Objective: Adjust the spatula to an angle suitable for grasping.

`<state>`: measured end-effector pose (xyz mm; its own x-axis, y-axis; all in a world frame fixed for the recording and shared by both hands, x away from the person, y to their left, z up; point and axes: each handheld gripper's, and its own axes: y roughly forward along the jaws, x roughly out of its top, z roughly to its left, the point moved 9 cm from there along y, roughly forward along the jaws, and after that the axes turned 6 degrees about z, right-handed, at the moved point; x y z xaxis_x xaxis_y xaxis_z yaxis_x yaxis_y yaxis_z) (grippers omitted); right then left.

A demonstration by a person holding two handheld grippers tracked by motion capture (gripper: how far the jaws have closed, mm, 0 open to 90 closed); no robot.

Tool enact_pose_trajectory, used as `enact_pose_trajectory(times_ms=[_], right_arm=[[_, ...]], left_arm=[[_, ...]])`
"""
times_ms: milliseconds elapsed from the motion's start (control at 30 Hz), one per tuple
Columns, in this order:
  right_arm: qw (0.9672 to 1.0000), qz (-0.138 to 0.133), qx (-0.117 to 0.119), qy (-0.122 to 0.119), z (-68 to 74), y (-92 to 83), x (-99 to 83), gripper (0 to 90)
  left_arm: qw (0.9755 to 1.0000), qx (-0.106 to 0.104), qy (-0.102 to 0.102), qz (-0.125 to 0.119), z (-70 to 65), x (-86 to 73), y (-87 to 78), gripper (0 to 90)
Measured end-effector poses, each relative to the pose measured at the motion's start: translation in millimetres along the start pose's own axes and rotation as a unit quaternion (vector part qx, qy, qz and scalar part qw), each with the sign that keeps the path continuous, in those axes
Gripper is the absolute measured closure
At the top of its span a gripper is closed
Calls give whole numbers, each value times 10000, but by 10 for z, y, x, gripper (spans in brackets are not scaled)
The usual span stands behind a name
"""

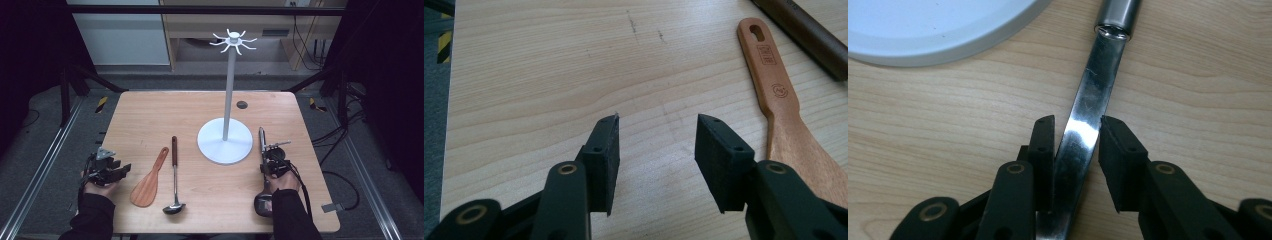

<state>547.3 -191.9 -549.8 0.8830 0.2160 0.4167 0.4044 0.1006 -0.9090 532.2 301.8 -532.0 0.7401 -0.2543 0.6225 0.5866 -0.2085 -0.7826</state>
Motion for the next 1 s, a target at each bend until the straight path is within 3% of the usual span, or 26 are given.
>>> enact_pose_trajectory(times_ms=[233, 333, 767, 867, 1000], right_arm=[[9999, 133, -7, -59, -110, -26, -44, 705], [9998, 192, 21, -51, -151, -39, -66, 713], [9985, 401, -67, -361, -233, -84, -149, 727], [9984, 377, -93, -422, -232, -81, -149, 715], [9990, 289, 13, -343, -218, -131, -115, 623]], left_arm=[[9997, 21, 148, -172, -2, 42, -23, 548], [10000, -23, 2, -17, -5, 13, 2, 545], [9998, -112, 88, 120, -32, -4, 5, 497], [9998, -126, 71, 113, -35, -1, 1, 491], [9997, -124, 102, 164, -34, -10, 8, 477]])
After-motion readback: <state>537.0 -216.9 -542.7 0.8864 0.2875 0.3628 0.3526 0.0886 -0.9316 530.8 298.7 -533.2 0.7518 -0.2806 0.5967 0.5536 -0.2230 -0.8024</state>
